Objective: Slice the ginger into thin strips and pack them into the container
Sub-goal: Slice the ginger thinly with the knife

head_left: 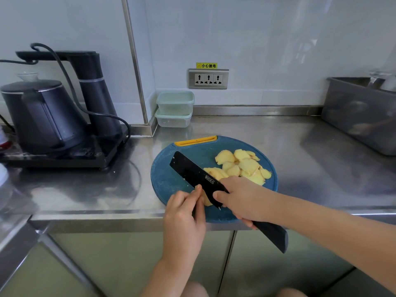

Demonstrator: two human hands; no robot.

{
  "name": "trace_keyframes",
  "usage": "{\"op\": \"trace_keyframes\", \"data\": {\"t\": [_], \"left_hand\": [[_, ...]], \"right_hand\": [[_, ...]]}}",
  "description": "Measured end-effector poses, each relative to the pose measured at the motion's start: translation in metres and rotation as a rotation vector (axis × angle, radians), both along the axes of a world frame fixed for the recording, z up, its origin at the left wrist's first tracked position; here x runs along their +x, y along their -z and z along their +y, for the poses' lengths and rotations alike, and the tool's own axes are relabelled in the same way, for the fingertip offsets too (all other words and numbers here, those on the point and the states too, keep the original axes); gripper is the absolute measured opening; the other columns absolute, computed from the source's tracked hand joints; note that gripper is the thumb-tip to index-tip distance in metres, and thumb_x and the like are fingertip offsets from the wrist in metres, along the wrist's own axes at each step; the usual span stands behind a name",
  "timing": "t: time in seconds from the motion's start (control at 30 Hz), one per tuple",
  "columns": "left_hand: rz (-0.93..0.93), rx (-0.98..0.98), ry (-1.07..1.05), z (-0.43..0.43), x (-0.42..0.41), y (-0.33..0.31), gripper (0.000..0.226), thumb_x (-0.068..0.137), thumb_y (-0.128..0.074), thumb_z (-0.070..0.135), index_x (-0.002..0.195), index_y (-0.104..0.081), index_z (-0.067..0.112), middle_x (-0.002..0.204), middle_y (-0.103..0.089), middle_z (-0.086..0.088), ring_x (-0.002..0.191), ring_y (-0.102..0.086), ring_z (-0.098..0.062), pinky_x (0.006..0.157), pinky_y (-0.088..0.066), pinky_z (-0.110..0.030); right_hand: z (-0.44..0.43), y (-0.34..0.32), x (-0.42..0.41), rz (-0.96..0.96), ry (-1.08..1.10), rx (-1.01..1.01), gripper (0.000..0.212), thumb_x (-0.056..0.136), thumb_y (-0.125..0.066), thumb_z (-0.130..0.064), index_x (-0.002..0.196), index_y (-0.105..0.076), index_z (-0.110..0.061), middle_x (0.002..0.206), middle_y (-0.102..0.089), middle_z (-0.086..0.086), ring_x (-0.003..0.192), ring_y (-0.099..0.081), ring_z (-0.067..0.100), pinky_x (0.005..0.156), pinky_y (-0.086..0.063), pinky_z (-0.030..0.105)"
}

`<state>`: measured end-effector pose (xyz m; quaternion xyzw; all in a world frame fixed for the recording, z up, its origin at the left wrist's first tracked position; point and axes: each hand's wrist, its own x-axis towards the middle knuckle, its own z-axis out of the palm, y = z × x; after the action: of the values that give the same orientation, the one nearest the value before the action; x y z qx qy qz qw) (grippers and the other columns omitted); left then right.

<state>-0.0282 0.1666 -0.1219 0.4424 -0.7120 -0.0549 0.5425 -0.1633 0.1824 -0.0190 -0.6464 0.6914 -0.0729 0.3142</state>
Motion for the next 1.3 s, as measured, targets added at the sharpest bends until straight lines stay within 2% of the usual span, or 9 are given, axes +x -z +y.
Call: {"op": "trace_keyframes", "data": {"t": [0.23,0.4,0.47,0.53,0.6,0.77,0.97,1.17,1.3], "left_hand": [[0.028,-0.008,-0.010,0.000,-0.002,0.001,0.027,0.080,-0.062,0.008,0.105,-0.073,0.005,0.073,-0.055,0.004,0.067,-0.048,-0.009,0.065,-0.039,-0.013],[0.021,-0.018,-0.020,0.000,-0.003,0.002,0.026,0.079,-0.063,0.006,0.103,-0.073,0.004,0.072,-0.055,0.003,0.065,-0.051,-0.012,0.063,-0.039,-0.014],[0.013,0.004,-0.010,0.001,0.000,0.000,0.026,0.080,-0.063,0.009,0.104,-0.073,0.004,0.071,-0.054,0.003,0.063,-0.051,-0.013,0.061,-0.040,-0.015],[-0.004,0.039,0.009,0.001,0.003,-0.004,0.028,0.081,-0.062,0.012,0.106,-0.073,0.006,0.071,-0.054,0.005,0.063,-0.052,-0.012,0.061,-0.041,-0.016],[-0.033,0.065,0.031,-0.001,0.005,-0.006,0.028,0.081,-0.064,0.012,0.107,-0.073,0.010,0.073,-0.056,0.006,0.064,-0.054,-0.010,0.063,-0.041,-0.015],[-0.012,0.084,0.024,-0.001,0.005,-0.006,0.023,0.075,-0.077,0.003,0.096,-0.075,0.012,0.074,-0.060,0.009,0.066,-0.050,-0.004,0.064,-0.044,-0.015],[-0.022,0.105,0.011,0.000,0.007,-0.004,0.014,0.076,-0.077,0.007,0.079,-0.066,0.015,0.074,-0.058,0.011,0.068,-0.048,-0.005,0.064,-0.042,-0.014],[-0.057,0.085,-0.005,0.001,0.006,-0.006,0.014,0.077,-0.076,0.008,0.077,-0.063,0.015,0.075,-0.055,0.012,0.070,-0.046,-0.005,0.066,-0.042,-0.016],[-0.068,0.076,-0.004,0.000,0.007,-0.007,0.020,0.076,-0.076,0.006,0.076,-0.059,0.016,0.074,-0.053,0.014,0.069,-0.043,-0.006,0.063,-0.040,-0.015]], "right_hand": [[0.014,0.000,-0.008,-0.014,0.001,0.040,0.023,0.101,-0.040,-0.028,0.090,-0.044,-0.009,0.049,-0.047,0.006,0.028,-0.041,0.013,0.038,-0.041,0.026],[-0.009,0.001,0.010,0.124,-0.030,-0.040,0.025,0.101,-0.039,-0.027,0.093,-0.048,-0.005,0.073,-0.061,0.019,0.041,-0.053,0.023,0.043,-0.047,0.031],[-0.022,-0.003,0.021,0.178,-0.063,-0.067,0.023,0.101,-0.037,-0.023,0.088,-0.048,-0.006,0.074,-0.059,0.016,0.045,-0.052,0.022,0.045,-0.047,0.032],[-0.027,-0.005,0.027,0.209,-0.084,-0.039,0.025,0.102,-0.035,-0.020,0.094,-0.050,-0.002,0.072,-0.056,0.014,0.046,-0.051,0.021,0.043,-0.046,0.030],[-0.024,-0.005,0.020,0.166,-0.054,-0.015,0.023,0.102,-0.036,-0.022,0.101,-0.048,-0.002,0.067,-0.054,0.013,0.039,-0.049,0.020,0.039,-0.045,0.029],[0.000,-0.009,-0.009,0.151,0.007,-0.051,0.023,0.100,-0.042,-0.028,0.091,-0.050,-0.008,0.072,-0.053,0.011,0.037,-0.047,0.016,0.033,-0.040,0.024],[0.006,-0.020,-0.019,-0.016,0.133,-0.086,0.020,0.097,-0.048,-0.022,0.083,-0.050,-0.008,0.047,-0.044,0.004,0.027,-0.042,0.016,0.036,-0.036,0.021],[0.014,-0.018,-0.007,-0.089,0.135,-0.090,0.018,0.098,-0.046,-0.025,0.089,-0.050,-0.009,0.057,-0.047,0.007,0.030,-0.042,0.016,0.035,-0.038,0.022],[0.019,-0.012,-0.001,-0.105,0.113,-0.054,0.020,0.098,-0.044,-0.024,0.088,-0.048,-0.008,0.052,-0.046,0.007,0.027,-0.041,0.015,0.035,-0.039,0.023]]}}
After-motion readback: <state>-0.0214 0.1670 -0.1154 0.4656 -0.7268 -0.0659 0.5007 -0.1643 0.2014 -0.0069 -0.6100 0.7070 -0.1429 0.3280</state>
